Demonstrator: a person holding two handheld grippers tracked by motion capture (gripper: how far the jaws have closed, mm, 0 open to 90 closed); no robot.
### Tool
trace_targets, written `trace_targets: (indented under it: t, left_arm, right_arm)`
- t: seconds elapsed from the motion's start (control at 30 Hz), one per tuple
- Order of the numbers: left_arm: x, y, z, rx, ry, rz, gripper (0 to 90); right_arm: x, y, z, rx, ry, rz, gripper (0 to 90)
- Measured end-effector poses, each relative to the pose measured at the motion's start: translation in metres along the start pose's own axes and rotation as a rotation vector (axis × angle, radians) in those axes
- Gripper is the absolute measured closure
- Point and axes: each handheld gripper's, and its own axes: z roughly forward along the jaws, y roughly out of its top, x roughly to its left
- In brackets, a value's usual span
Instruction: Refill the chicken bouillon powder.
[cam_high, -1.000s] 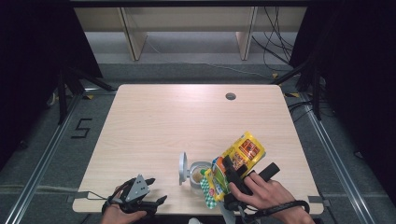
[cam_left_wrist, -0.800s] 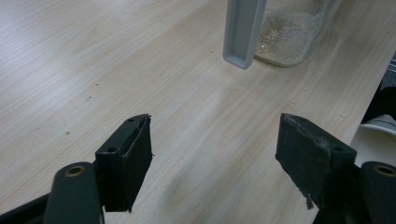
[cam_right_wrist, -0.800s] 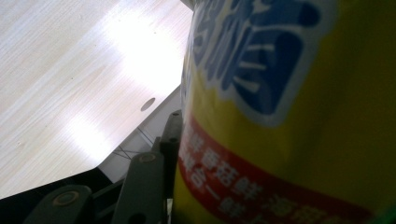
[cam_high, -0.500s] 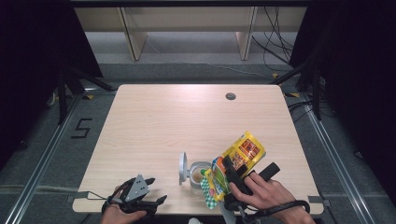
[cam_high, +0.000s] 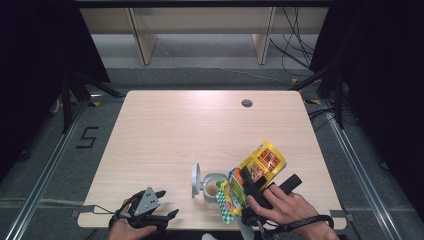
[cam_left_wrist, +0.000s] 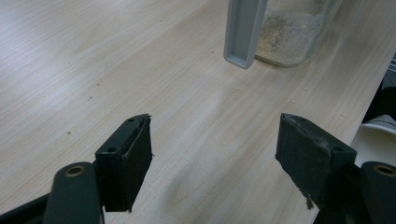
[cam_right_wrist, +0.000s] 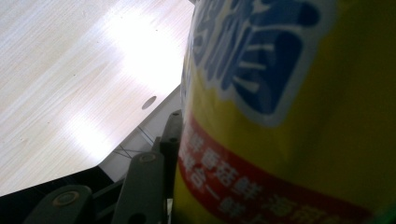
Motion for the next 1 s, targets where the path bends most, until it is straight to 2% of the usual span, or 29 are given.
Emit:
trace_targets:
  t: [0.1,0.13,0.17,0.33,0.43,0.5,0.57,0.6,0.63,0.73,0.77,0.87,0.93,1.0]
  left_arm:
    - [0.0,0.0002,-0.0002,0.001,0.0,0.003,26.2]
    - [-0.0001,0.0002,-0.0001,-0.002,-0.002,0.0,26.2]
    - [0.0002,0.0002,-0.0002,0.001,0.0,0.002,26.2]
    - [0.0002,0.0001,-0.0003,0.002,0.0,0.004,26.2]
    - [0.0,0.0,0.0,0.0,0.0,0.001,26.2]
    - [-0.0015,-0.0001,0.0009,-0.019,-0.005,-0.021,26.2]
    - [-0.0005,0.0,-0.0001,-0.006,-0.005,-0.006,26.2]
    - [-0.0015,-0.0001,0.0008,-0.018,-0.005,-0.021,26.2]
    - [-0.0004,0.0,-0.0001,-0.004,-0.006,-0.004,26.2]
    - [-0.0004,0.0001,-0.0002,-0.005,-0.006,-0.005,26.2]
    - [-0.0011,0.0001,0.0006,-0.014,-0.01,-0.02,26.2]
    - [-0.0014,0.0,0.0007,-0.016,-0.006,-0.02,26.2]
    - [-0.0002,0.0002,-0.0002,-0.003,-0.004,0.001,26.2]
    - [-0.0004,0.0001,-0.0002,-0.003,-0.004,-0.001,26.2]
  right_arm:
    - [0.0002,-0.0001,-0.0002,-0.005,-0.016,-0.012,62.6]
    - [0.0008,-0.0005,-0.0005,0.0,-0.008,-0.002,62.6]
    - [0.0,-0.0003,0.0001,-0.008,-0.011,-0.018,62.6]
    - [0.0023,0.0,0.0001,-0.001,-0.001,0.011,62.6]
    - [0.0016,0.0,0.0002,-0.006,0.001,0.004,62.7]
    - [0.002,0.0001,0.0002,-0.004,0.0,0.012,62.7]
    - [0.0013,0.0001,0.0007,-0.01,-0.003,0.004,62.7]
    - [0.0013,0.0001,0.0007,-0.011,-0.003,0.004,62.7]
    - [0.0022,-0.0002,0.0002,-0.008,-0.005,0.009,62.6]
    - [0.0023,-0.0013,-0.0006,-0.004,-0.009,-0.005,62.7]
    - [0.0024,-0.0017,-0.0007,-0.003,-0.01,-0.009,62.7]
    - [0.0032,-0.0024,-0.0006,0.0,-0.008,-0.003,62.7]
    - [0.0031,-0.0027,-0.0006,0.002,-0.006,-0.005,62.7]
    - [0.0023,-0.003,-0.0012,0.001,0.002,-0.001,62.7]
